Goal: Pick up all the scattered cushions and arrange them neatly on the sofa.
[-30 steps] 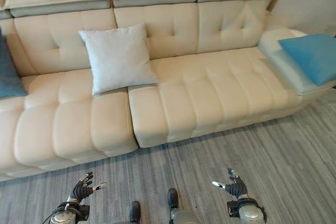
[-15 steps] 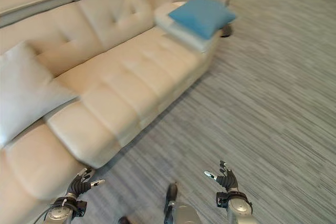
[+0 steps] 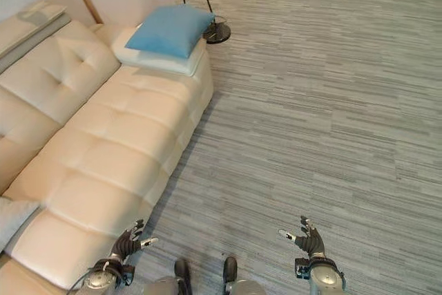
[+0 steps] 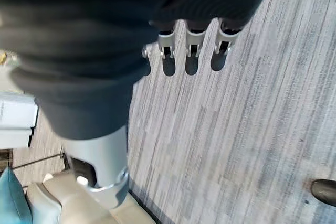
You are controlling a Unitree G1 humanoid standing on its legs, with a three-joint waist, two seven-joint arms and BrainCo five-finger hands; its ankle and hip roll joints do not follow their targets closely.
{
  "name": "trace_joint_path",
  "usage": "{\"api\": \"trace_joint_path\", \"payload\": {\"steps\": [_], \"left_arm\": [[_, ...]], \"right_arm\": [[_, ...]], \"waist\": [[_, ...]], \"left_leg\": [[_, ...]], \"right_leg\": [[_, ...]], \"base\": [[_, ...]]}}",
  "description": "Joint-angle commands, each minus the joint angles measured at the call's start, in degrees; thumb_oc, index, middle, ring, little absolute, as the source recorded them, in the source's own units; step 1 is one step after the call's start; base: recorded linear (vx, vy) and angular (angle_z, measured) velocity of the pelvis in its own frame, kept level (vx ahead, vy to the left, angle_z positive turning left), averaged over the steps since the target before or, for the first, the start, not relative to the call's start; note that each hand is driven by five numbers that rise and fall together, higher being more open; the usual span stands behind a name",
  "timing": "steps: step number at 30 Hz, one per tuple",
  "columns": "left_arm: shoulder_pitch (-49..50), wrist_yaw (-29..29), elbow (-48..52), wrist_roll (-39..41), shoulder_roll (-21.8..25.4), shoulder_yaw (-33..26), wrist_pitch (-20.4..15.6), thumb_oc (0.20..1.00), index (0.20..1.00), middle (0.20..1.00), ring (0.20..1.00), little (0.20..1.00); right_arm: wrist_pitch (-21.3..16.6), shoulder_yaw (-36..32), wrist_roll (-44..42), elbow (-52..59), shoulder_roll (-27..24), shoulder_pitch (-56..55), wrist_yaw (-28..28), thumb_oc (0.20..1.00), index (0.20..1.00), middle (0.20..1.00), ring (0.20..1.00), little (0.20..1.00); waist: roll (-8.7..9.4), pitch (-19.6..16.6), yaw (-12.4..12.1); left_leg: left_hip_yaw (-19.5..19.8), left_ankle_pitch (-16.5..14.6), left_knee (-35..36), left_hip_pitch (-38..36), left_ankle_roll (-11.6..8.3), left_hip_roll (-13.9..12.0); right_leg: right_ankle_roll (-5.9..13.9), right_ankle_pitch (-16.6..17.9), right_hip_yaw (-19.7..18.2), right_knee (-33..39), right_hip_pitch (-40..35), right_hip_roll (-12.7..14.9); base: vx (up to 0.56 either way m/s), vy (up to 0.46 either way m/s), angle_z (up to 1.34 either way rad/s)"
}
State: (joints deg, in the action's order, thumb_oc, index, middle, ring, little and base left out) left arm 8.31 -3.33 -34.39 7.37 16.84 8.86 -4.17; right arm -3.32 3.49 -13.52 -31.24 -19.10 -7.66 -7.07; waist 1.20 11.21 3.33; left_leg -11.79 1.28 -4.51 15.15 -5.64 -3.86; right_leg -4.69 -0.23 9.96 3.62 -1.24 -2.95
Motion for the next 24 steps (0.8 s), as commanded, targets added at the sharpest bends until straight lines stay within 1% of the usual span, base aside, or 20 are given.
{"api": "trace_joint_path", "payload": {"steps": [1, 3, 6, 7, 8, 9, 10, 12, 13, 14, 15, 16, 17, 18, 19, 20, 21, 22, 23, 24], "left_arm": [[0.9, -0.63, 4.38, -0.92, 2.58, -0.36, -0.81, 1.0, 1.0, 1.0, 1.0, 1.0], [1.17, -0.48, 4.77, -1.19, 2.79, -0.88, -0.69, 1.0, 1.0, 1.0, 1.0, 1.0], [1.8, -0.33, 4.99, -1.45, 3.23, -1.53, -0.66, 1.0, 1.0, 1.0, 1.0, 1.0], [1.84, -0.28, 4.82, -1.69, 3.56, -1.71, -0.56, 1.0, 1.0, 1.0, 1.0, 1.0], [2.19, -0.1, 5.0, -2.0, 3.92, -1.66, -0.47, 1.0, 1.0, 1.0, 1.0, 1.0], [2.28, -0.25, 4.96, -2.09, 4.07, -1.69, -0.61, 1.0, 1.0, 1.0, 1.0, 1.0], [2.18, -0.26, 4.98, -2.13, 4.33, -1.55, -0.61, 1.0, 1.0, 1.0, 1.0, 1.0], [1.83, -0.5, 5.69, -1.45, 5.25, -1.64, -0.78, 1.0, 1.0, 1.0, 1.0, 1.0], [1.54, -0.5, 5.97, -1.13, 5.54, -1.72, -0.66, 1.0, 1.0, 1.0, 1.0, 1.0], [1.5, -0.85, 6.42, -0.9, 5.97, -2.01, -0.84, 1.0, 1.0, 1.0, 1.0, 1.0], [1.52, -1.18, 6.6, -1.03, 6.3, -2.29, -0.88, 1.0, 1.0, 1.0, 1.0, 1.0], [1.36, -1.29, 6.71, -1.24, 6.2, -2.23, -0.84, 1.0, 1.0, 1.0, 1.0, 1.0], [1.47, -1.31, 6.59, -1.33, 6.01, -2.4, -0.89, 1.0, 1.0, 1.0, 1.0, 1.0], [1.55, -1.42, 6.38, -1.37, 5.85, -2.63, -0.96, 1.0, 1.0, 1.0, 1.0, 1.0], [1.61, -1.35, 6.21, -1.47, 5.7, -2.86, -1.08, 1.0, 1.0, 1.0, 1.0, 1.0], [1.58, -1.33, 6.17, -1.69, 5.76, -3.1, -0.96, 1.0, 1.0, 1.0, 1.0, 1.0], [1.75, -1.33, 6.08, -1.87, 5.75, -3.37, -1.05, 1.0, 1.0, 1.0, 1.0, 1.0], [1.84, -1.4, 5.58, -2.27, 5.54, -3.78, -1.17, 1.0, 1.0, 1.0, 1.0, 1.0], [1.71, -1.4, 5.15, -2.58, 5.36, -4.04, -1.18, 1.0, 1.0, 1.0, 1.0, 1.0], [1.51, -1.78, 4.09, -2.99, 4.94, -4.65, -1.38, 1.0, 1.0, 1.0, 1.0, 1.0]], "right_arm": [[-2.31, -1.56, 0.15, 3.95, -1.32, 0.07, -1.03, 1.0, 1.0, 1.0, 1.0, 1.0], [-2.19, -1.62, 0.44, 4.26, -1.21, -0.02, -0.93, 1.0, 1.0, 1.0, 1.0, 1.0], [-2.21, -1.32, 0.69, 4.73, -0.98, -0.15, -0.11, 1.0, 1.0, 1.0, 1.0, 1.0], [-2.13, -1.5, 0.77, 5.3, -0.67, -0.5, 0.28, 1.0, 1.0, 1.0, 1.0, 1.0], [-2.12, -1.31, 1.04, 5.46, -0.37, -0.67, 0.67, 1.0, 1.0, 1.0, 1.0, 1.0], [-2.25, -1.13, 1.4, 5.66, -0.23, -0.82, 0.72, 1.0, 1.0, 1.0, 1.0, 1.0], [-2.24, -1.0, 1.26, 5.74, 0.35, -0.74, 1.29, 1.0, 1.0, 1.0, 1.0, 1.0], [-2.45, 0.05, 0.91, 5.92, 0.54, 0.58, 1.69, 1.0, 1.0, 1.0, 1.0, 1.0], [-2.22, 0.44, 1.15, 6.12, 0.79, 1.33, 1.84, 1.0, 1.0, 1.0, 1.0, 1.0], [-2.65, 0.99, 1.19, 6.11, 0.78, 1.76, 1.72, 1.0, 1.0, 1.0, 1.0, 1.0], [-2.69, 1.31, 1.68, 6.4, 0.92, 2.23, 1.65, 1.0, 1.0, 1.0, 1.0, 1.0], [-2.69, 1.5, 1.99, 6.88, 0.9, 2.18, 1.73, 1.0, 1.0, 1.0, 1.0, 1.0], [-2.47, 1.5, 2.05, 7.02, 0.88, 1.99, 1.97, 1.0, 1.0, 1.0, 1.0, 1.0], [-2.55, 1.4, 2.09, 7.1, 0.72, 1.93, 2.09, 1.0, 1.0, 1.0, 1.0, 1.0], [-2.63, 1.26, 2.11, 7.35, 0.35, 1.76, 2.24, 1.0, 1.0, 1.0, 1.0, 1.0], [-2.38, 1.03, 2.2, 7.74, 0.13, 1.7, 2.28, 1.0, 1.0, 1.0, 1.0, 1.0], [-2.34, 0.84, 2.32, 7.8, -0.26, 1.6, 2.21, 1.0, 1.0, 1.0, 1.0, 1.0], [-2.25, 0.6, 2.56, 7.84, -0.57, 1.39, 2.1, 1.0, 1.0, 1.0, 1.0, 1.0], [-2.06, 0.51, 2.77, 7.92, -0.68, 1.29, 2.06, 1.0, 1.0, 1.0, 1.0, 1.0], [-2.02, 0.35, 3.44, 7.7, -0.91, 1.11, 1.95, 1.0, 1.0, 1.0, 1.0, 1.0]], "waist": [[0.1, 0.31, -3.63], [0.07, -0.27, -4.51], [0.82, -1.49, -5.9], [1.39, -1.88, -6.27], [2.38, -2.07, -6.44], [3.33, -2.42, -6.84], [4.31, -2.26, -6.79], [4.44, -1.58, -6.77], [3.7, -1.28, -6.61], [3.49, -1.1, -6.41], [2.53, -0.68, -6.21], [1.87, -0.52, -5.67], [1.62, -0.42, -5.11], [0.9, -0.13, -4.45], [0.3, 0.15, -3.48], [0.19, 0.03, -3.11], [0.47, 0.26, -2.66], [0.23, 1.05, -1.58], [0.35, 0.85, -1.16], [0.19, 1.07, -0.58]], "left_leg": [[4.58, 3.66, 3.67, 3.91, 2.34, 2.79], [4.7, 5.04, 6.05, 4.9, 2.41, 3.0], [4.94, 6.32, 4.57, 6.84, 2.93, 3.5], [5.48, 7.2, 2.94, 6.82, 3.49, 3.74], [5.87, 7.66, 0.24, 7.12, 4.11, 4.57], [5.94, 7.22, -2.64, 7.46, 4.61, 5.13], [5.53, 5.58, -4.44, 7.02, 5.18, 5.94], [4.99, 2.09, -5.86, 5.14, 6.76, 5.74], [5.18, 0.61, -5.45, 3.09, 7.63, 5.1], [4.8, -1.23, -5.65, 1.45, 8.29, 5.23], [5.0, -2.88, -5.03, -1.44, 9.16, 5.12], [5.29, -4.02, -4.48, -4.07, 9.46, 5.23], [5.62, -4.92, -3.99, -6.14, 9.66, 5.84], [6.47, -5.63, -2.92, -8.54, 9.79, 5.91], [7.55, -6.52, -1.28, -11.6, 9.6, 6.15], [7.67, -7.17, -0.68, -13.18, 9.37, 6.27], [8.02, -8.25, 0.07, -15.31, 9.17, 6.92], [9.41, -9.65, 2.02, -19.31, 8.57, 6.97], [9.98, -10.5, 2.84, -21.13, 7.99, 7.11], [10.54, -11.72, 3.37, -23.24, 7.41, 6.79]], "right_leg": [[7.31, -9.83, -8.53, -7.7, -5.62, 2.63], [7.39, -11.38, -10.6, -7.78, -8.17, 2.25], [7.76, -12.91, -14.15, -9.19, -11.71, 2.01], [8.3, -12.26, -14.6, -10.11, -12.5, 2.66], [9.36, -9.36, -14.81, -12.8, -12.18, 3.82], [11.11, -4.51, -15.27, -15.84, -11.15, 4.74], [13.33, 0.22, -15.81, -20.24, -9.82, 5.63], [15.75, 9.68, -15.94, -30.21, -4.44, 6.66], [15.76, 11.3, -15.44, -34.69, -1.16, 6.78], [15.72, 11.66, -14.5, -36.25, 0.03, 7.52], [15.07, 10.63, -13.17, -38.84, 3.38, 7.93], [13.34, 7.77, -12.11, -38.44, 6.04, 7.55], [12.92, 5.69, -11.33, -37.19, 7.52, 7.19], [12.25, 2.93, -10.5, -36.86, 11.07, 5.94], [11.59, -0.04, -8.87, -34.09, 14.25, 4.94], [11.76, -1.01, -7.76, -30.54, 15.55, 5.16], [11.81, -0.79, -6.66, -25.26, 17.49, 5.4], [12.4, 0.47, -4.55, -17.38, 18.04, 5.39], [12.98, 1.29, -3.99, -11.71, 17.94, 5.62], [13.9, 3.26, -3.77, -7.58, 19.61, 5.92]], "base": [[0.51, 0.049, -0.47], [0.56, 0.089, -0.62], [0.63, 0.138, -0.59], [0.67, 0.182, -0.5], [0.6, 0.175, -0.69], [0.58, 0.18, -0.74], [0.51, 0.167, -0.9], [0.46, 0.172, -0.64], [0.48, 0.196, -0.53], [0.5, 0.23, -0.25], [0.57, 0.249, -0.11], [0.56, 0.236, -0.06], [0.56, 0.193, 0.0], [0.57, 0.145, 0.14], [0.57, 0.103, 0.27], [0.58, 0.049, 0.23], [0.61, -0.004, 0.34], [0.65, -0.044, 0.3], [0.67, -0.066, 0.23], [0.6, -0.09, 0.2]]}}
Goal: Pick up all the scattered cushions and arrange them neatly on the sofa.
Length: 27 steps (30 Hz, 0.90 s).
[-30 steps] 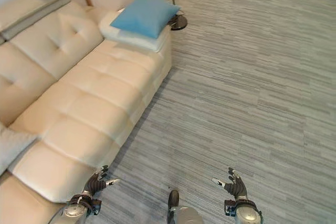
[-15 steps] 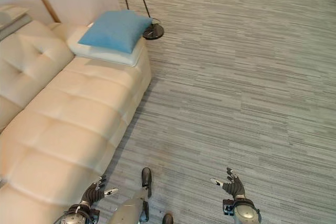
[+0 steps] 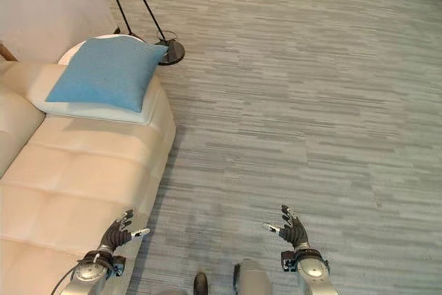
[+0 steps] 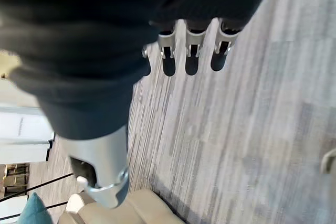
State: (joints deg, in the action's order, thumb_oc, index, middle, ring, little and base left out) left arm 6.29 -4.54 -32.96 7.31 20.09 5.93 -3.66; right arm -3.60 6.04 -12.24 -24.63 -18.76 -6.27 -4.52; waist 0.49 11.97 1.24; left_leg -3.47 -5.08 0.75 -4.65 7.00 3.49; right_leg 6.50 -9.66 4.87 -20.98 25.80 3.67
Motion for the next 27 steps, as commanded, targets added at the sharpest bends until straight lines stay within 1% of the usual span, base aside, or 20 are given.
{"api": "trace_joint_path", "payload": {"steps": [1, 2, 3, 4, 5, 6, 7, 8, 9, 10, 12, 14, 15, 16, 17, 19, 21, 22, 26, 27], "left_arm": [[3.35, -0.77, 2.08, -3.29, 1.51, -1.97, -2.01, 1.0, 1.0, 1.0, 1.0, 1.0], [3.36, -0.86, 1.93, -3.32, 1.33, -2.14, -2.31, 1.0, 1.0, 1.0, 1.0, 1.0], [3.85, -0.91, 1.19, -3.07, 0.7, -2.47, -2.61, 1.0, 1.0, 1.0, 1.0, 1.0], [3.85, -0.91, 1.2, -3.07, 0.73, -2.49, -2.61, 1.0, 1.0, 1.0, 1.0, 1.0], [3.7, -1.13, 1.0, -2.62, 0.57, -2.69, -2.64, 1.0, 1.0, 1.0, 1.0, 1.0], [3.39, -1.2, 0.61, -1.41, 0.22, -2.7, -2.49, 1.0, 1.0, 1.0, 1.0, 1.0], [3.39, -1.19, 0.61, -1.41, 0.26, -2.72, -2.48, 1.0, 1.0, 1.0, 1.0, 1.0], [3.37, -1.48, 0.41, 0.1, -0.09, -3.12, -2.69, 1.0, 1.0, 1.0, 1.0, 1.0], [2.96, -1.66, -0.16, 0.98, -0.16, -3.24, -2.4, 1.0, 1.0, 1.0, 1.0, 1.0], [2.95, -1.66, -0.17, 0.99, -0.17, -3.23, -2.4, 1.0, 1.0, 1.0, 1.0, 1.0], [1.96, -1.52, -1.5, 1.38, -0.32, -2.86, -2.27, 1.0, 1.0, 1.0, 1.0, 1.0], [1.73, -1.41, -1.6, 1.3, -0.5, -2.03, -2.42, 1.0, 1.0, 1.0, 1.0, 1.0], [1.74, -1.41, -1.59, 1.3, -0.5, -2.02, -2.41, 1.0, 1.0, 1.0, 1.0, 1.0], [2.01, -1.62, -1.75, 1.43, -0.62, -2.14, -2.38, 1.0, 1.0, 1.0, 1.0, 1.0], [2.19, -1.93, -1.46, 1.6, -0.59, -2.32, -2.18, 1.0, 1.0, 1.0, 1.0, 1.0], [2.46, -2.13, -1.45, 1.81, -0.57, -2.52, -2.13, 1.0, 1.0, 1.0, 1.0, 1.0], [2.89, -2.05, -1.87, 1.99, -1.03, -3.09, -1.83, 1.0, 1.0, 1.0, 1.0, 1.0], [3.44, -2.09, -2.16, 1.79, -1.21, -3.84, -1.63, 1.0, 1.0, 1.0, 1.0, 1.0], [4.85, -1.69, -2.31, 1.32, -0.99, -4.95, -1.18, 1.0, 1.0, 1.0, 1.0, 1.0], [5.53, -1.64, -2.23, 0.97, -0.9, -5.18, -1.15, 1.0, 1.0, 1.0, 1.0, 1.0]], "right_arm": [[-1.55, -2.37, 2.69, 1.19, -1.47, -0.54, -0.76, 1.0, 1.0, 1.0, 1.0, 1.0], [-1.56, -2.42, 3.08, 1.64, -1.74, -1.07, -0.48, 1.0, 1.0, 1.0, 1.0, 1.0], [-1.76, -2.62, 2.92, 1.13, -1.9, -2.12, 0.21, 1.0, 1.0, 1.0, 1.0, 1.0], [-1.76, -2.6, 2.91, 1.12, -1.87, -2.11, 0.21, 1.0, 1.0, 1.0, 1.0, 1.0], [-1.86, -2.86, 2.89, 0.77, -2.04, -1.99, 0.16, 1.0, 1.0, 1.0, 1.0, 1.0], [-2.11, -2.93, 2.67, 0.18, -2.44, -1.16, -0.12, 1.0, 1.0, 1.0, 1.0, 1.0], [-2.11, -2.92, 2.67, 0.18, -2.39, -1.14, -0.12, 1.0, 1.0, 1.0, 1.0, 1.0], [-2.54, -2.51, 1.87, 0.24, -2.75, -0.69, -0.12, 1.0, 1.0, 1.0, 1.0, 1.0], [-2.05, -2.62, 1.91, 0.21, -3.28, -0.35, -0.34, 1.0, 1.0, 1.0, 1.0, 1.0], [-2.05, -2.63, 1.91, 0.2, -3.3, -0.35, -0.34, 1.0, 1.0, 1.0, 1.0, 1.0], [-1.72, -3.06, 1.66, -0.31, -3.82, -0.01, -0.75, 1.0, 1.0, 1.0, 1.0, 1.0], [-1.57, -3.78, 1.49, -0.32, -4.56, -0.57, -1.2, 1.0, 1.0, 1.0, 1.0, 1.0], [-1.58, -3.78, 1.49, -0.32, -4.56, -0.58, -1.2, 1.0, 1.0, 1.0, 1.0, 1.0], [-1.62, -3.83, 1.36, -0.96, -4.62, -0.72, -1.57, 1.0, 1.0, 1.0, 1.0, 1.0], [-1.38, -3.87, 1.59, -1.62, -4.68, -0.75, -2.13, 1.0, 1.0, 1.0, 1.0, 1.0], [-1.31, -3.82, 1.55, -2.28, -4.58, -0.9, -2.46, 1.0, 1.0, 1.0, 1.0, 1.0], [-0.99, -4.09, 2.12, -2.33, -4.05, -1.42, -2.42, 1.0, 1.0, 1.0, 1.0, 1.0], [-0.72, -3.98, 2.49, -2.73, -3.65, -1.83, -2.35, 1.0, 1.0, 1.0, 1.0, 1.0], [-0.04, -3.7, 3.65, -2.19, -2.95, -2.57, -1.08, 1.0, 1.0, 1.0, 1.0, 1.0], [-0.21, -3.2, 4.11, -2.3, -2.74, -2.89, -0.79, 1.0, 1.0, 1.0, 1.0, 1.0]], "waist": [[0.73, 0.28, 1.87], [0.95, 0.02, 1.99], [0.46, -0.92, 2.0], [0.66, -1.05, 2.13], [0.29, -1.11, 2.19], [-0.07, -0.9, 1.94], [0.15, -1.1, 2.1], [0.14, -0.89, 1.8], [0.69, -0.79, 1.31], [0.52, -0.71, 1.23], [1.18, -0.23, 0.17], [1.03, 0.04, -0.93], [1.05, 0.06, -0.93], [0.69, 0.08, -1.38], [0.11, 0.09, -2.54], [0.35, 0.19, -2.93], [0.35, -1.1, -3.02], [0.59, -1.81, -3.52], [1.44, -3.56, -4.85], [2.28, -4.36, -5.16]], "left_leg": [[2.68, -5.98, -1.95, -4.76, -5.9, -0.88], [3.38, -5.94, -2.66, -5.66, -6.5, -0.7], [5.09, -5.11, -5.62, -6.6, -7.87, -1.58], [5.21, -4.9, -5.6, -6.37, -7.84, -1.36], [5.39, -2.68, -8.6, -5.44, -9.06, -1.94], [3.31, 3.37, -20.97, -0.75, -11.58, -4.36], [3.43, 3.59, -20.95, -0.42, -11.54, -4.12], [2.29, 5.73, -25.62, 1.25, -11.63, -5.07], [-1.13, 6.78, -29.57, 4.83, -10.71, -7.25], [-1.16, 6.49, -29.95, 4.9, -10.73, -7.45], [-4.13, 3.57, -29.28, 10.04, -9.29, -7.38], [-6.99, 1.14, -21.64, 15.53, -8.51, -6.62], [-6.99, 1.13, -21.61, 15.47, -8.5, -6.59], [-7.69, 2.99, -16.98, 17.4, -8.82, -6.53], [-8.06, 7.35, -9.96, 19.11, -10.06, -6.36], [-8.54, 9.2, -6.69, 19.65, -10.6, -6.06], [-12.3, 9.32, -3.32, 20.18, -10.64, -6.51], [-16.08, 10.31, -2.09, 21.82, -10.5, -6.97], [-17.32, 11.38, -2.13, 20.82, -9.3, -6.7], [-16.06, 11.65, -4.21, 21.38, -8.49, -5.64]], "right_leg": [[3.25, 13.23, 2.13, 18.75, -7.16, -0.14], [3.38, 14.1, 1.76, 18.9, -7.54, 0.27], [1.96, 15.47, 0.81, 17.13, -9.34, 0.17], [1.99, 15.6, 0.82, 17.2, -9.18, 0.41], [1.52, 16.07, 0.84, 16.57, -10.02, 0.35], [-0.46, 14.62, 2.2, 16.13, -12.68, 0.91], [-0.43, 14.75, 2.26, 16.2, -12.45, 1.18], [-1.71, 13.15, 2.71, 16.12, -14.35, 0.77], [-3.15, 10.59, 3.2, 16.13, -17.22, 1.24], [-3.18, 10.51, 3.18, 16.02, -17.23, 1.05], [-3.64, 8.42, 3.83, 16.46, -20.68, 1.56], [-3.13, 5.74, 4.91, 17.64, -24.71, 1.7], [-3.12, 5.71, 4.91, 17.63, -24.75, 1.73], [-2.96, 4.77, 5.17, 17.84, -26.06, 1.12], [-2.98, 3.62, 5.03, 18.13, -28.89, -0.36], [-2.64, 2.8, 5.31, 18.24, -30.2, -0.67], [-2.2, 0.94, 5.17, 18.89, -33.24, -1.2], [-1.86, -0.38, 4.85, 18.59, -36.06, -1.27], [-0.91, -2.52, 4.14, 16.54, -39.74, -0.11], [-0.1, -0.97, 4.1, 13.78, -39.67, 0.9]], "base": [[0.59, -0.122, 0.28], [0.73, -0.22, 0.43], [0.54, -0.18, 0.5], [0.48, -0.185, 1.0], [0.37, -0.212, 1.2], [0.37, -0.212, 1.31], [0.4, -0.238, 0.96], [0.38, -0.198, 0.62], [0.39, -0.195, 0.13], [0.38, -0.158, -0.08], [0.34, -0.099, -0.02], [0.42, -0.047, 0.32], [0.36, -0.012, 0.4], [0.43, 0.004, 0.32], [0.43, 0.001, 0.32], [0.39, 0.01, 0.06], [0.62, 0.093, -0.01], [0.58, 0.121, 0.16], [0.56, 0.158, 0.03], [0.54, 0.17, -0.11]]}}
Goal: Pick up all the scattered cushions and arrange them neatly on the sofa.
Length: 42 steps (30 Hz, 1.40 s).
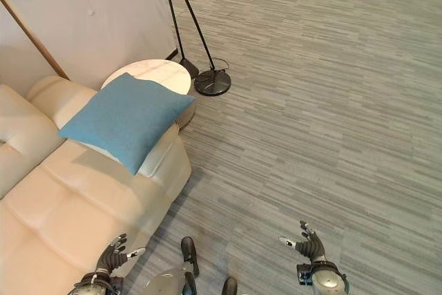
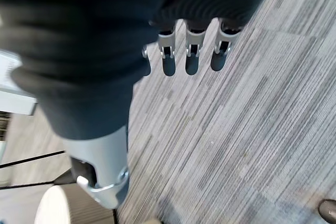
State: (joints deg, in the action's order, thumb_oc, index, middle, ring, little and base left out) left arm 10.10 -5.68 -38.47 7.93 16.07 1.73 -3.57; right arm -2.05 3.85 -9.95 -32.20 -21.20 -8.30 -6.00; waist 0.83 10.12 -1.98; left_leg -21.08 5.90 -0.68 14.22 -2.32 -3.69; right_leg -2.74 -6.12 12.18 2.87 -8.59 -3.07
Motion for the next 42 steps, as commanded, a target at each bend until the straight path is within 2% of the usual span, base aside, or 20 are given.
{"api": "trace_joint_path", "payload": {"steps": [1, 3, 4, 5, 6, 7, 9, 10, 13, 16, 19, 24, 27, 28, 31, 32, 33, 34, 37, 42], "left_arm": [[1.51, -0.6, 2.71, 0.38, 3.12, -0.88, -1.27, 1.0, 1.0, 1.0, 1.0, 1.0], [1.1, -0.71, 2.46, 0.8, 3.79, -0.93, -1.23, 1.0, 1.0, 1.0, 1.0, 1.0], [1.1, -0.71, 2.46, 0.81, 3.8, -0.93, -1.23, 1.0, 1.0, 1.0, 1.0, 1.0], [1.01, -0.88, 2.38, 1.46, 4.24, -1.33, -1.26, 1.0, 1.0, 1.0, 1.0, 1.0], [1.07, -1.0, 2.7, 1.7, 4.74, -1.44, -1.25, 1.0, 1.0, 1.0, 1.0, 1.0], [1.2, -1.76, 2.33, 2.14, 5.54, -1.95, -1.39, 1.0, 1.0, 1.0, 1.0, 1.0], [1.44, -1.9, 2.36, 2.44, 5.61, -2.28, -1.38, 1.0, 1.0, 1.0, 1.0, 1.0], [1.5, -1.82, 1.97, 2.78, 5.37, -2.41, -1.45, 1.0, 1.0, 1.0, 1.0, 1.0], [1.82, -1.4, 1.53, 3.44, 4.65, -2.61, -1.77, 1.0, 1.0, 1.0, 1.0, 1.0], [1.41, -1.21, 0.38, 3.45, 3.88, -2.53, -2.0, 1.0, 1.0, 1.0, 1.0, 1.0], [-0.54, -1.34, -1.33, 2.51, 4.0, -1.92, -2.34, 1.0, 1.0, 1.0, 1.0, 1.0], [-1.59, -1.52, -3.44, 2.82, 3.72, -1.11, -2.67, 1.0, 1.0, 1.0, 1.0, 1.0], [-2.03, -1.86, -3.6, 3.18, 3.81, -0.98, -2.74, 1.0, 1.0, 1.0, 1.0, 1.0], [-2.94, -2.32, -3.0, 3.51, 3.97, -0.74, -3.15, 1.0, 1.0, 1.0, 1.0, 1.0], [-3.35, -2.23, -2.73, 3.61, 3.98, -0.79, -3.25, 1.0, 1.0, 1.0, 1.0, 1.0], [-3.98, -2.23, -1.55, 3.44, 4.28, -0.49, -3.22, 1.0, 1.0, 1.0, 1.0, 1.0], [-3.98, -2.23, -1.55, 3.44, 4.28, -0.49, -3.21, 1.0, 1.0, 1.0, 1.0, 1.0], [-4.41, -1.79, 0.48, 3.3, 5.06, -0.65, -3.37, 1.0, 1.0, 1.0, 1.0, 1.0], [-4.39, -0.94, 1.75, 2.91, 5.42, -0.71, -3.67, 1.0, 1.0, 1.0, 1.0, 1.0], [-3.63, -1.24, 3.41, 4.54, 5.97, -2.2, -3.86, 1.0, 1.0, 1.0, 1.0, 1.0]], "right_arm": [[-1.72, -0.86, 2.19, 5.27, 0.03, -0.92, 0.75, 1.0, 1.0, 1.0, 1.0, 1.0], [-1.75, -0.42, 2.49, 5.39, 1.05, -0.92, 1.39, 1.0, 1.0, 1.0, 1.0, 1.0], [-1.75, -0.42, 2.49, 5.39, 1.05, -0.92, 1.39, 1.0, 1.0, 1.0, 1.0, 1.0], [-1.88, 0.35, 2.56, 6.39, 1.31, -0.37, 1.57, 1.0, 1.0, 1.0, 1.0, 1.0], [-1.92, 0.94, 2.95, 6.51, 1.22, 0.02, 1.67, 1.0, 1.0, 1.0, 1.0, 1.0], [-2.03, 1.92, 3.16, 6.7, 1.46, 1.18, 1.47, 1.0, 1.0, 1.0, 1.0, 1.0], [-1.97, 2.24, 3.35, 6.9, 1.54, 1.59, 1.72, 1.0, 1.0, 1.0, 1.0, 1.0], [-1.91, 2.36, 3.41, 7.09, 1.3, 1.62, 2.04, 1.0, 1.0, 1.0, 1.0, 1.0], [-1.69, 2.04, 2.82, 7.36, 0.67, 1.36, 2.36, 1.0, 1.0, 1.0, 1.0, 1.0], [-1.66, 1.58, 2.03, 6.29, 0.39, 1.08, 2.3, 1.0, 1.0, 1.0, 1.0, 1.0], [-1.67, 1.1, 1.47, 5.63, 0.01, 0.34, 2.18, 1.0, 1.0, 1.0, 1.0, 1.0], [-2.07, -0.26, 0.33, 4.4, -0.81, -0.36, 2.33, 1.0, 1.0, 1.0, 1.0, 1.0], [-2.15, -0.62, -0.04, 4.45, -1.36, -0.11, 2.14, 1.0, 1.0, 1.0, 1.0, 1.0], [-2.83, -1.15, -0.76, 5.34, -2.55, 0.04, 1.9, 1.0, 1.0, 1.0, 1.0, 1.0], [-2.83, -1.52, -0.74, 5.55, -2.98, 0.07, 1.86, 1.0, 1.0, 1.0, 1.0, 1.0], [-2.96, -2.21, -0.69, 6.53, -3.5, -0.17, 1.78, 1.0, 1.0, 1.0, 1.0, 1.0], [-2.96, -2.21, -0.69, 6.53, -3.5, -0.17, 1.78, 1.0, 1.0, 1.0, 1.0, 1.0], [-2.94, -2.8, -0.58, 8.23, -4.84, 0.31, 1.63, 1.0, 1.0, 1.0, 1.0, 1.0], [-3.04, -3.16, 0.27, 11.2, -6.2, 0.92, 2.15, 1.0, 1.0, 1.0, 1.0, 1.0], [-3.06, -2.22, 2.03, 15.46, -8.96, 3.82, 2.24, 1.0, 1.0, 1.0, 1.0, 1.0]], "waist": [[2.87, -2.71, -2.36], [4.53, -2.2, -2.57], [4.54, -2.21, -2.58], [4.79, -1.57, -2.83], [4.52, -0.87, -2.87], [3.32, 0.06, -3.43], [2.45, 0.56, -3.4], [1.8, 0.47, -3.13], [0.9, 1.34, -1.13], [1.62, 2.17, 1.38], [2.34, 2.46, 3.24], [2.07, 1.38, 4.08], [1.53, 1.25, 4.85], [1.03, 1.44, 5.9], [0.85, 1.37, 6.28], [0.89, 1.0, 7.38], [0.89, 0.98, 7.39], [0.89, 1.12, 7.74], [0.14, 0.02, 7.92], [1.01, -1.01, 5.9]], "left_leg": [[2.64, -0.08, -4.82, 2.7, 1.4, 2.57], [3.18, -3.02, -6.78, 1.39, 3.28, 4.09], [3.16, -3.03, -6.79, 1.4, 3.28, 4.09], [4.58, -6.36, -8.1, -1.04, 5.42, 5.36], [5.23, -7.74, -8.32, -2.7, 6.42, 5.6], [5.99, -10.32, -8.21, -5.99, 7.55, 5.16], [6.68, -10.94, -7.68, -7.88, 7.68, 4.72], [7.48, -10.21, -6.75, -8.89, 7.63, 4.32], [12.16, -11.05, -5.28, -13.05, 6.84, 5.38], [17.87, -12.6, -3.57, -17.43, 5.48, 7.52], [24.44, -13.55, -3.16, -19.5, 4.29, 9.3], [27.92, -12.73, -5.96, -18.52, 0.64, 7.69], [26.65, -11.85, -7.67, -17.13, -0.77, 5.87], [21.57, -10.43, -11.27, -14.56, -2.16, 2.98], [18.84, -10.31, -11.83, -13.93, -2.14, 1.6], [10.57, -8.94, -11.19, -12.87, -1.85, -2.35], [10.58, -8.95, -11.21, -12.84, -1.85, -2.36], [6.73, -8.76, -12.71, -12.12, -2.21, -3.45], [4.9, -9.16, -8.49, -14.01, -2.72, -3.08], [7.35, -10.25, -4.94, -16.87, -2.36, -1.33]], "right_leg": [[10.12, -1.94, -3.3, -12.86, -4.81, 8.78], [12.89, 6.41, -4.51, -23.0, -1.22, 10.9], [12.9, 6.4, -4.53, -23.01, -1.2, 10.91], [13.97, 13.2, -5.16, -30.43, 1.98, 12.84], [13.89, 15.77, -5.03, -34.87, 3.95, 14.02], [13.6, 15.71, -2.8, -38.32, 7.37, 17.05], [12.46, 13.82, -1.77, -39.55, 10.37, 18.17], [10.32, 11.11, -0.84, -36.87, 12.66, 16.88], [9.54, 5.49, -2.44, -28.66, 17.41, 12.0], [10.85, 7.4, -8.4, -12.33, 20.82, 6.98], [12.28, 10.75, -14.9, -6.3, 22.84, 5.01], [10.6, 11.87, -11.07, -4.85, 19.19, 7.69], [9.89, 10.68, -8.84, -5.56, 18.27, 8.32], [8.65, 8.46, -6.06, -5.52, 16.36, 9.1], [8.45, 7.73, -4.82, -5.31, 15.53, 9.41], [8.24, 6.66, -1.9, -4.92, 13.98, 10.54], [8.24, 6.66, -1.9, -4.92, 14.0, 10.54], [7.72, 6.29, -0.59, -4.92, 13.05, 10.53], [7.9, 5.53, 0.87, -4.39, 11.69, 10.08], [7.87, 5.26, 0.52, -3.37, 9.36, 9.33]], "base": [[0.5, 0.198, -0.07], [0.33, 0.175, -0.04], [0.38, 0.209, 0.1], [0.39, 0.203, 0.1], [0.61, 0.28, 0.55], [0.35, 0.148, 0.45], [0.3, 0.094, 0.26], [0.37, 0.063, 0.1], [0.38, -0.029, 0.46], [0.45, -0.112, 0.87], [0.42, -0.143, 1.66], [0.26, -0.235, 1.16], [0.13, -0.188, 1.11], [0.11, -0.161, 0.84], [0.08, -0.128, 0.98], [0.05, -0.076, 0.53], [0.1, -0.127, 0.72], [0.06, -0.053, 0.83], [0.13, -0.011, 0.59], [0.15, -0.009, 0.01]]}}
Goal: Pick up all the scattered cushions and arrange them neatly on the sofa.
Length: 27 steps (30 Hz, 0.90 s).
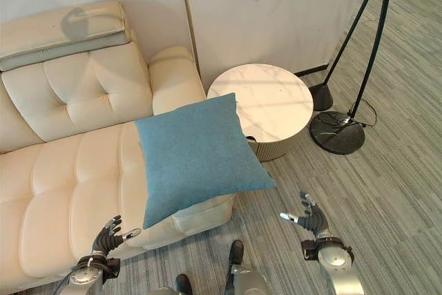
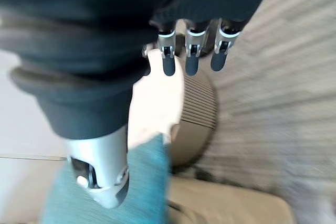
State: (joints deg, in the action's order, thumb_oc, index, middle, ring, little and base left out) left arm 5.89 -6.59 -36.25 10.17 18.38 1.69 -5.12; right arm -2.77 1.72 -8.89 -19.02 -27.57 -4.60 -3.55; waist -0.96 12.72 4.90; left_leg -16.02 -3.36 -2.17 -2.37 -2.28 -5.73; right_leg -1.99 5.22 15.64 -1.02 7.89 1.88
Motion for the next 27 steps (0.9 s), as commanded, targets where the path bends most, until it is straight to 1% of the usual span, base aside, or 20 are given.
{"api": "trace_joint_path", "payload": {"steps": [1, 2, 4, 6, 8, 10, 11, 12, 13, 15, 16, 19, 20, 21, 22, 23, 24, 25, 26, 27], "left_arm": [[0.44, -0.59, 1.04, 3.44, 3.73, -2.67, -2.31, 1.0, 1.0, 1.0, 1.0, 1.0], [0.43, -0.59, 1.04, 3.44, 3.73, -2.69, -2.31, 1.0, 1.0, 1.0, 1.0, 1.0], [-0.25, -1.26, 1.13, 6.37, 4.02, -3.45, -2.53, 1.0, 1.0, 1.0, 1.0, 1.0], [-2.83, -1.66, -0.62, 9.42, 4.6, -2.86, -2.67, 1.0, 1.0, 1.0, 1.0, 1.0], [-4.03, -2.06, -1.1, 10.55, 4.66, -2.43, -2.87, 1.0, 1.0, 1.0, 1.0, 1.0], [-6.61, -2.81, -1.75, 12.96, 4.78, -1.24, -3.32, 1.0, 1.0, 1.0, 1.0, 1.0], [-6.66, -2.81, -1.78, 12.96, 4.77, -1.26, -3.34, 1.0, 1.0, 1.0, 1.0, 1.0], [-10.23, -3.58, -2.59, 14.98, 4.88, 0.49, -3.85, 1.0, 1.0, 1.0, 1.0, 1.0], [-10.28, -3.58, -2.63, 14.99, 4.88, 0.47, -3.86, 1.0, 1.0, 1.0, 1.0, 1.0], [-15.42, -4.63, -4.18, 16.76, 5.0, 3.25, -4.61, 1.0, 1.0, 1.0, 1.0, 1.0], [-20.66, -5.33, -6.76, 18.4, 5.69, 5.5, -5.32, 1.0, 1.0, 1.0, 1.0, 1.0], [-32.71, -6.95, -12.59, 21.51, 5.18, 10.95, -6.26, 1.0, 1.0, 1.0, 1.0, 1.0], [-41.79, -7.89, -16.6, 23.19, 3.35, 15.1, -6.79, 1.0, 1.0, 1.0, 1.0, 1.0], [-45.08, -8.42, -17.47, 23.61, 2.08, 16.79, -6.88, 1.0, 1.0, 1.0, 1.0, 1.0], [-48.9, -8.86, -18.68, 23.78, -0.32, 18.83, -6.79, 1.0, 1.0, 1.0, 1.0, 1.0], [-49.8, -8.92, -18.9, 24.01, -1.59, 19.48, -6.77, 1.0, 1.0, 1.0, 1.0, 1.0], [-50.33, -9.01, -18.71, 24.05, -2.58, 20.03, -6.78, 1.0, 1.0, 1.0, 1.0, 1.0], [-50.29, -9.11, -18.11, 24.15, -3.64, 20.6, -6.77, 0.504, 0.504, 0.504, 0.504, 0.504], [-50.2, -9.08, -17.46, 24.06, -4.3, 21.1, -6.78, 0.504, 0.504, 0.504, 0.504, 0.504], [-49.61, -9.19, -16.4, 24.22, -4.56, 21.14, -6.83, 0.2, 0.2, 0.2, 0.2, 0.2]], "right_arm": [[-2.24, 0.31, 1.06, 2.3, -3.27, 1.26, -0.24, 1.0, 1.0, 1.0, 1.0, 1.0], [-2.24, 0.32, 1.06, 2.28, -3.28, 1.3, -0.24, 1.0, 1.0, 1.0, 1.0, 1.0], [-1.65, 2.19, 0.91, 0.98, -4.87, 5.21, -0.27, 1.0, 1.0, 1.0, 1.0, 1.0], [-0.62, 5.02, -2.27, -3.65, -4.87, 10.36, -0.11, 1.0, 1.0, 1.0, 1.0, 1.0], [-0.47, 5.86, -3.55, -5.45, -4.68, 12.36, -0.3, 1.0, 1.0, 1.0, 1.0, 1.0], [-0.1, 7.5, -6.09, -9.14, -4.51, 16.87, -1.19, 1.0, 1.0, 1.0, 1.0, 1.0], [-0.13, 7.53, -6.1, -9.21, -4.51, 16.95, -1.19, 1.0, 1.0, 1.0, 1.0, 1.0], [0.01, 9.52, -8.39, -12.42, -4.09, 22.29, -1.99, 1.0, 1.0, 1.0, 1.0, 1.0], [-0.02, 9.54, -8.4, -12.48, -4.09, 22.37, -1.98, 1.0, 1.0, 1.0, 1.0, 1.0], [0.12, 12.3, -10.25, -17.41, -3.55, 30.22, -3.38, 1.0, 1.0, 1.0, 1.0, 1.0], [0.46, 14.87, -12.08, -23.69, -3.66, 38.25, -4.11, 1.0, 1.0, 1.0, 1.0, 1.0], [0.78, 20.5, -14.42, -32.62, -1.35, 52.07, -4.54, 1.0, 1.0, 1.0, 1.0, 1.0], [0.82, 24.53, -14.92, -37.28, 0.97, 59.93, -4.82, 1.0, 1.0, 1.0, 1.0, 1.0], [1.02, 26.53, -14.66, -38.32, 2.37, 62.47, -5.02, 1.0, 1.0, 1.0, 1.0, 1.0], [0.85, 29.2, -14.21, -38.87, 4.25, 65.33, -5.19, 1.0, 1.0, 1.0, 1.0, 1.0], [0.91, 30.49, -13.87, -38.39, 5.34, 65.83, -5.19, 1.0, 1.0, 1.0, 1.0, 1.0], [0.81, 31.53, -13.68, -37.22, 6.09, 65.75, -5.1, 0.68, 0.68, 0.68, 0.68, 0.68], [0.69, 32.56, -13.64, -35.71, 7.12, 65.13, -5.0, 0.222, 0.222, 0.222, 0.222, 0.222], [0.38, 33.25, -13.81, -34.39, 7.99, 64.46, -4.93, 0.222, 0.222, 0.222, 0.222, 0.222], [0.24, 34.03, -13.46, -32.15, 8.3, 63.51, -4.72, 0.2, 0.2, 0.2, 0.2, 0.2]], "waist": [[3.08, -3.65, -1.55], [3.09, -3.59, -1.54], [3.68, -3.56, -3.01], [4.01, -3.11, -4.11], [3.96, -2.78, -4.34], [3.52, -2.03, -4.79], [3.51, -2.04, -4.76], [2.93, -0.88, -5.1], [2.93, -0.9, -5.07], [2.19, 0.74, -5.43], [1.54, 1.32, -5.59], [0.85, 2.71, -5.71], [0.49, 4.01, -5.56], [0.4, 4.54, -5.54], [0.28, 5.4, -5.35], [0.33, 5.8, -5.25], [0.36, 6.06, -5.11], [0.57, 6.25, -4.93], [0.71, 6.3, -4.76], [0.84, 6.21, -4.57]], "left_leg": [[2.27, -1.13, -2.89, -0.78, -2.32, 0.79], [2.26, -1.12, -2.86, -0.84, -2.32, 0.79], [2.41, -1.09, -0.97, -1.67, -2.28, 0.74], [2.69, -0.84, 0.82, -1.43, -2.34, 0.8], [2.85, -0.61, 1.31, -1.0, -2.36, 0.81], [3.12, 0.1, 2.18, 0.39, -2.52, 0.89], [3.13, 0.11, 2.17, 0.44, -2.52, 0.89], [3.6, 0.92, 2.63, 2.73, -2.58, 1.11], [3.61, 0.93, 2.62, 2.8, -2.58, 1.11], [3.92, 2.39, 3.42, 5.64, -2.71, 1.3], [4.2, 3.74, 4.53, 7.5, -2.92, 1.4], [4.29, 6.04, 6.07, 10.03, -3.42, 1.26], [4.89, 7.4, 6.72, 11.4, -3.8, 1.15], [5.4, 7.88, 7.0, 11.96, -3.93, 1.15], [6.15, 8.4, 7.17, 12.65, -4.21, 1.2], [6.33, 8.54, 7.17, 12.87, -4.3, 1.18], [6.53, 8.71, 7.17, 12.97, -4.35, 1.19], [6.59, 8.85, 7.17, 13.03, -4.39, 1.13], [6.67, 8.82, 7.17, 13.04, -4.39, 1.07], [6.61, 8.7, 7.17, 12.92, -4.39, 1.06]], "right_leg": [[7.15, -6.16, -2.77, 0.8, -7.53, 4.31], [7.16, -6.16, -2.77, 0.81, -7.58, 4.31], [7.23, -6.21, -2.34, 1.41, -7.95, 4.07], [7.36, -6.03, -2.01, 2.15, -7.2, 3.82], [7.41, -5.88, -1.94, 2.14, -6.47, 3.78], [7.43, -5.39, -1.97, 2.36, -4.41, 3.7], [7.43, -5.4, -1.97, 2.34, -4.36, 3.71], [7.48, -4.86, -2.03, 2.07, -1.58, 3.75], [7.47, -4.87, -2.02, 2.04, -1.51, 3.76], [7.46, -4.03, -2.28, 1.43, 1.87, 3.78], [7.45, -3.53, -2.7, 0.88, 4.49, 3.63], [7.66, -3.0, -2.68, 0.13, 7.35, 3.57], [7.83, -2.76, -2.29, -0.28, 8.6, 3.64], [7.84, -2.71, -2.15, -0.39, 8.94, 3.62], [7.87, -2.7, -1.61, -0.66, 9.49, 3.74], [7.9, -2.65, -1.45, -0.68, 9.49, 3.83], [7.87, -2.64, -1.31, -0.84, 9.56, 3.88], [7.85, -2.64, -1.22, -0.96, 9.63, 3.93], [7.83, -2.59, -1.24, -0.93, 9.63, 3.92], [7.81, -2.55, -1.27, -0.89, 9.49, 3.92]], "base": [[0.09, -0.02, 0.01], [0.09, -0.035, 0.09], [0.07, -0.052, 0.06], [-0.02, -0.068, 0.04], [-0.06, -0.032, 0.05], [-0.1, -0.011, 0.16], [-0.17, -0.014, 0.17], [-0.12, -0.008, 0.12], [-0.19, -0.012, 0.1], [-0.17, 0.012, 0.16], [-0.17, 0.014, 0.12], [-0.11, -0.021, 0.06], [-0.09, -0.053, 0.11], [-0.07, -0.071, 0.17], [-0.03, -0.051, 0.13], [-0.02, -0.039, 0.14], [-0.01, -0.021, 0.04], [0.0, 0.0, 0.0], [0.0, 0.0, 0.0], [0.0, 0.0, 0.0]]}}
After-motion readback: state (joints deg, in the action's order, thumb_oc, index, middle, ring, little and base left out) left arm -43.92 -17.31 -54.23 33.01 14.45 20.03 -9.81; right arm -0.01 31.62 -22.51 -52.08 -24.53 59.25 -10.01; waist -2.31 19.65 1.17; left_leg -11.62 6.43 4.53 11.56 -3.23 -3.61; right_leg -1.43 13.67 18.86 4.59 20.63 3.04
